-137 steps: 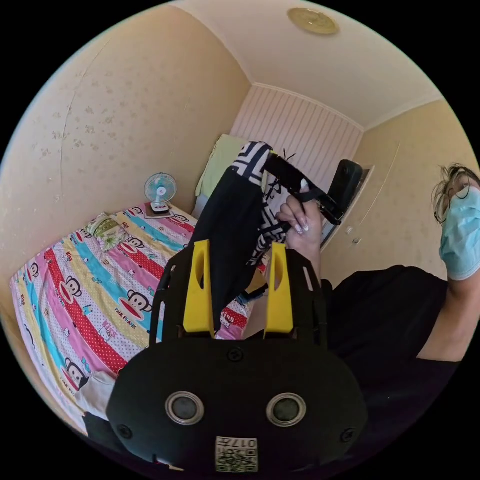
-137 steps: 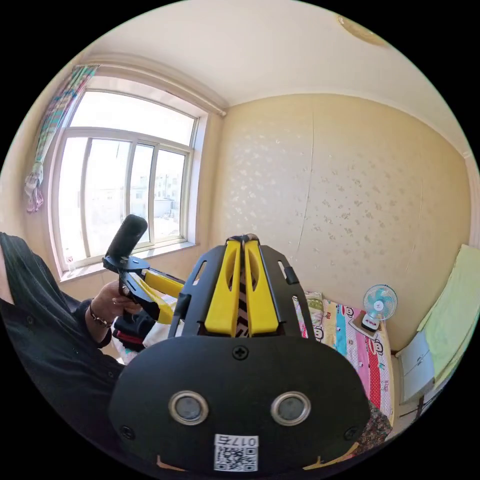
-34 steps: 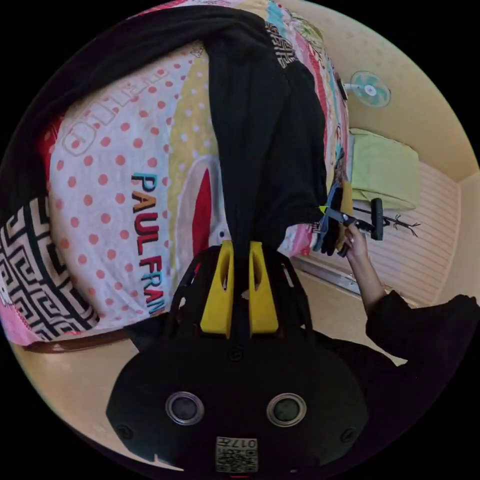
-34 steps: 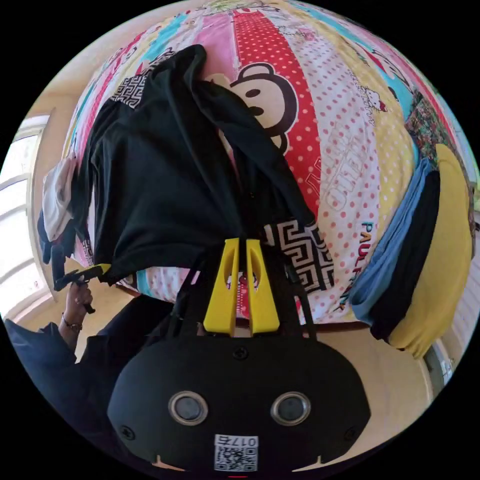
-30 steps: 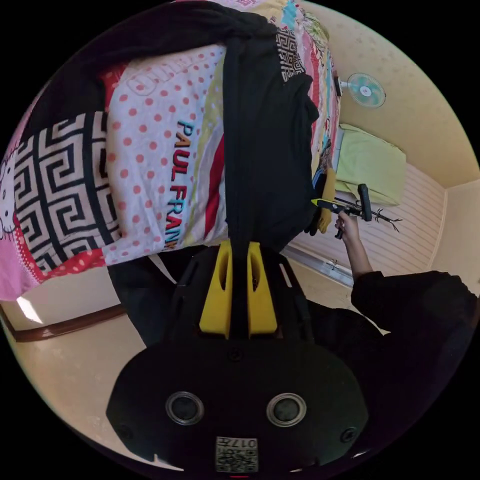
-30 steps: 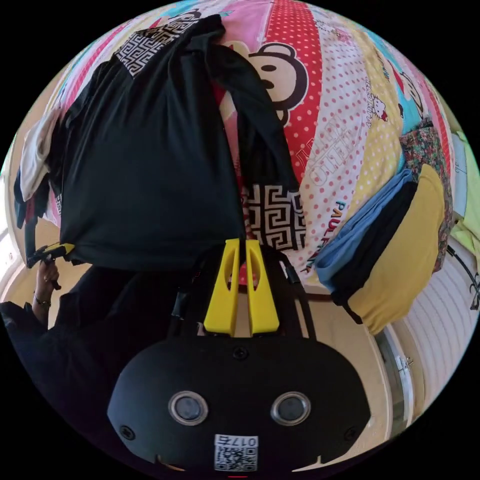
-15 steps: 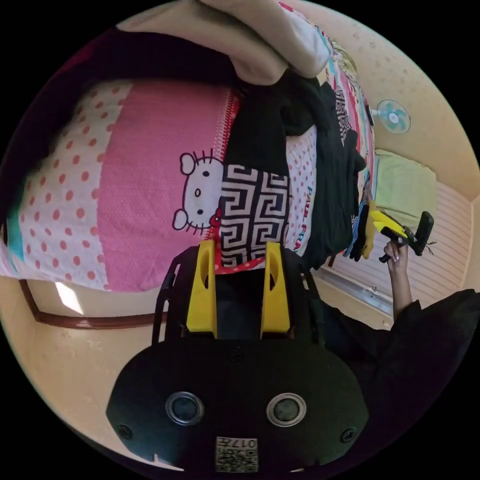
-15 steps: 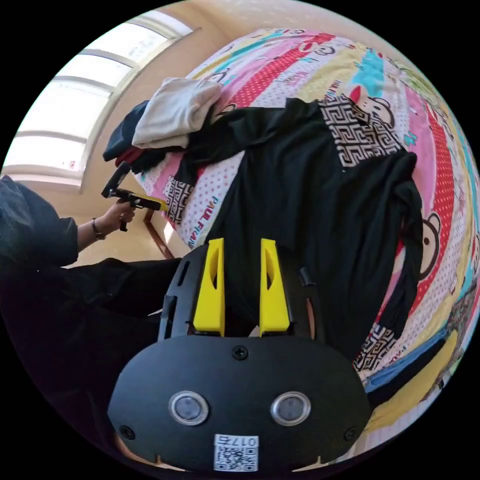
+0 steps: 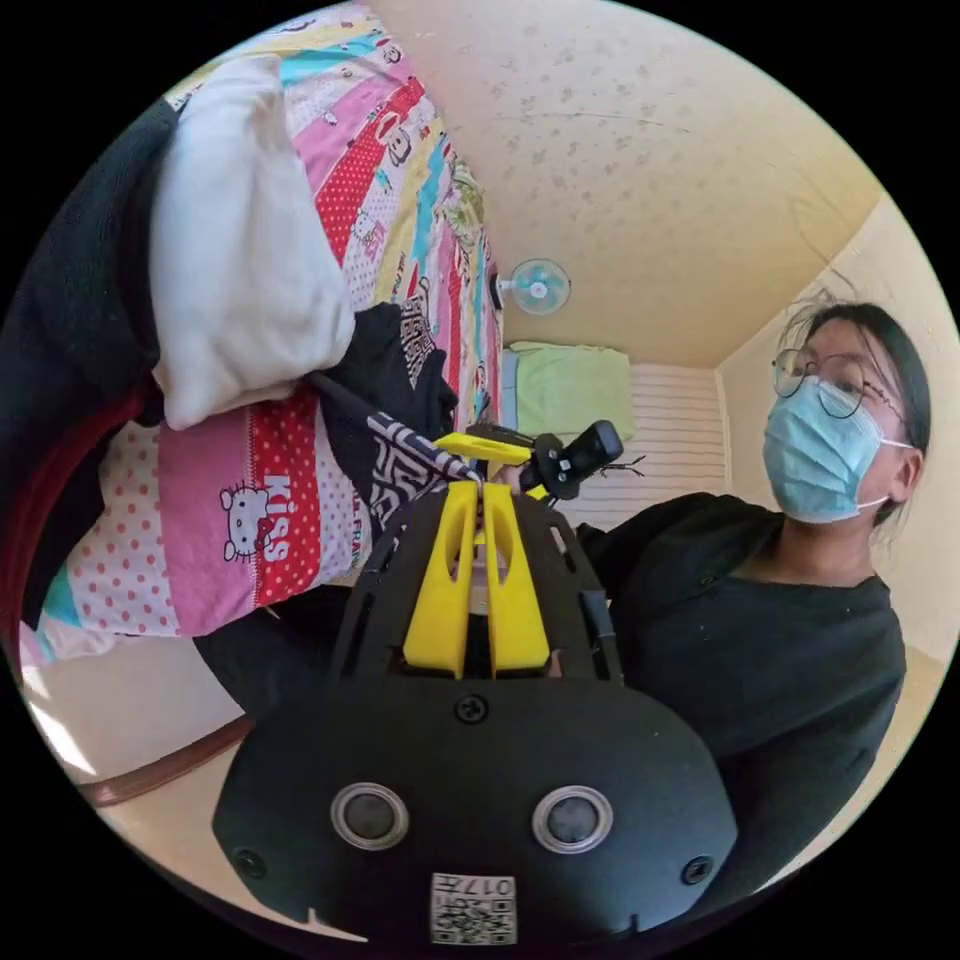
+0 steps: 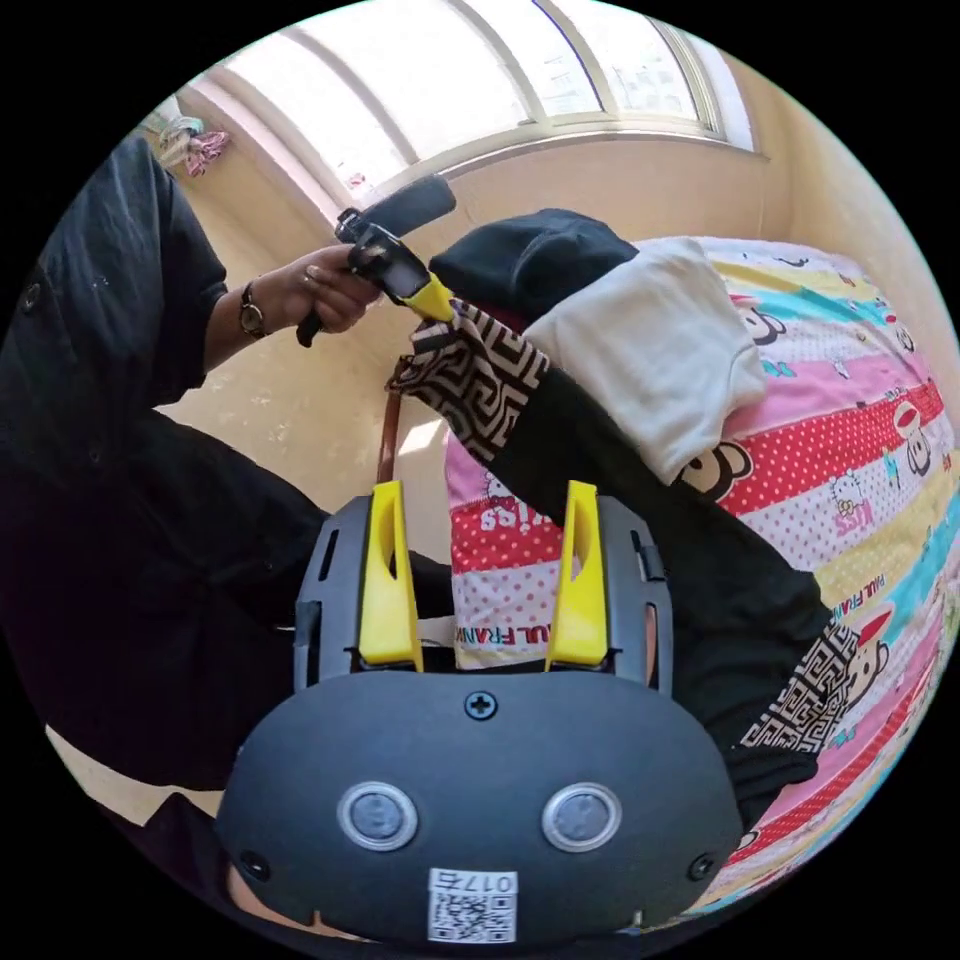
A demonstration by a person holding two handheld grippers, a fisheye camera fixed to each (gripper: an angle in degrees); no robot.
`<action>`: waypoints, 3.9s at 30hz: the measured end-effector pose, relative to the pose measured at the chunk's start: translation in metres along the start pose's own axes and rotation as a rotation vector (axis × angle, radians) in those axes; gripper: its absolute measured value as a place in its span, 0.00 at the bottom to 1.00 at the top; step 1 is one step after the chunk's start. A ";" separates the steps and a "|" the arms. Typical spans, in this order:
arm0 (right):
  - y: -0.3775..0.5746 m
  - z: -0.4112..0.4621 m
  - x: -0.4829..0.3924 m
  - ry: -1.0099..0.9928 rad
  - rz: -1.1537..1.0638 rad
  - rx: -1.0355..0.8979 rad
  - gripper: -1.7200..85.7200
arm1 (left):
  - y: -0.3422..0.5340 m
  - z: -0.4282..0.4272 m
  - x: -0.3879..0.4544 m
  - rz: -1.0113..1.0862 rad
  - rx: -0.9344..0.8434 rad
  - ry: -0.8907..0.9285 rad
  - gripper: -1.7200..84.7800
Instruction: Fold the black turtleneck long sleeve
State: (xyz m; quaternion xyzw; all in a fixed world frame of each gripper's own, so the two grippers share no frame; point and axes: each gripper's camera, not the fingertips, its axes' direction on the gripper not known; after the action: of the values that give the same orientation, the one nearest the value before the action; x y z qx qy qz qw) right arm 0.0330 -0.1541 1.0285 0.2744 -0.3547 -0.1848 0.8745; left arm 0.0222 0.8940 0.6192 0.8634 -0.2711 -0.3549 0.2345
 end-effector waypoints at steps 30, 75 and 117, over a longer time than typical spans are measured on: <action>0.211 -0.219 0.193 0.371 0.732 0.622 0.06 | -0.013 0.271 -0.094 -0.112 -0.140 -0.346 0.18; 0.290 -0.613 0.032 0.928 1.089 -0.163 0.04 | -0.046 0.419 -0.133 -0.340 -0.302 -0.549 0.06; 0.492 -0.610 0.118 0.148 1.665 0.335 0.14 | -0.050 0.430 -0.176 -0.516 -0.282 -0.424 0.04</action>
State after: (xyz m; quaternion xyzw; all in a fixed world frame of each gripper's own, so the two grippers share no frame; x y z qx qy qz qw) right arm 0.6165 0.3817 1.0252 0.0612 -0.4054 0.5916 0.6942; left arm -0.3868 0.9515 0.3999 0.7697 -0.0355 -0.6076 0.1925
